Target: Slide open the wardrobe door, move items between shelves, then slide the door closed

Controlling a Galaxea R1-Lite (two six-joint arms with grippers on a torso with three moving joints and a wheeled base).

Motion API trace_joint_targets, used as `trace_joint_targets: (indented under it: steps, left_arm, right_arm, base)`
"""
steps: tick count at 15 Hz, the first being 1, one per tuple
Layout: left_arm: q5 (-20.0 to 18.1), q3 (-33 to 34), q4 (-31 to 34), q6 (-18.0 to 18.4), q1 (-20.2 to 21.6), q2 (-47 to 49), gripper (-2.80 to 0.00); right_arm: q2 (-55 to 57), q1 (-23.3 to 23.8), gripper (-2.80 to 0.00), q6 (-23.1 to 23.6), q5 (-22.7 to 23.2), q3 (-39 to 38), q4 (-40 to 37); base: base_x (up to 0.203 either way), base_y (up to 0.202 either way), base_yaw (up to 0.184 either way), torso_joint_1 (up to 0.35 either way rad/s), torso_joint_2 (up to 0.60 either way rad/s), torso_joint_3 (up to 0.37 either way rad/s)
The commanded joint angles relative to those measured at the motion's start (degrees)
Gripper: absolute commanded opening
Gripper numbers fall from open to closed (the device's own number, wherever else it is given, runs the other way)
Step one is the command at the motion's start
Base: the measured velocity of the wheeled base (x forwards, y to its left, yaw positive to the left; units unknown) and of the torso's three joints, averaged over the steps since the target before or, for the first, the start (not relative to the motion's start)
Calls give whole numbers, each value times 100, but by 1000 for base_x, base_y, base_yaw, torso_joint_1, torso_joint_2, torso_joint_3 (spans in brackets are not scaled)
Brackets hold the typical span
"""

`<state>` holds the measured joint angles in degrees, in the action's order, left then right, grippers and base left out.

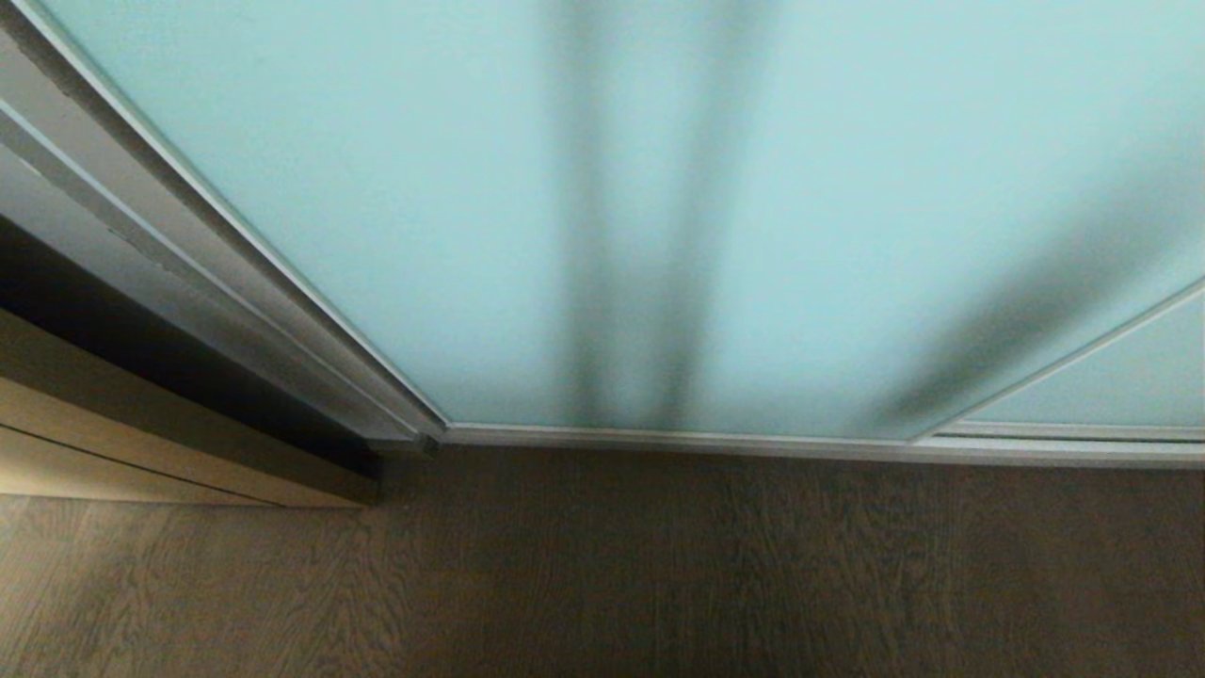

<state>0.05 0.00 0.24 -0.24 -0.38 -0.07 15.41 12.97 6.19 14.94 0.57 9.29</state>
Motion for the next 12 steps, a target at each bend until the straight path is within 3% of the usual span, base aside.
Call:
trace_joint_targets:
  steps: [1, 5, 7, 9, 12]
  left_arm:
    - [4, 9, 2, -2, 3, -1, -280]
    - [4, 9, 2, -2, 3, -1, -280]
    - [4, 9, 2, -2, 3, -1, -280]
    - [6, 9, -4, -2, 3, -1, -280]
    - [6, 9, -4, -2, 3, 7, -280]
  right_arm:
    - [29, -63, -280, 42, 5, -53, -28]
    - [30, -425, -280, -33, -234, -57, -40]
    - [1, -869, -280, 11, -828, -57, -108]
    - [-475, -1096, -280, 0, -1158, -57, -396]
    - [-1425, -1227, -280, -40, -1286, -48, -907]
  base:
    - [0, 0, 0, 0, 0, 0]
    - [0, 0, 0, 0, 0, 0]
    - [0, 0, 0, 0, 0, 0]
    - [0, 0, 0, 0, 0, 0]
    - [0, 0, 0, 0, 0, 0]
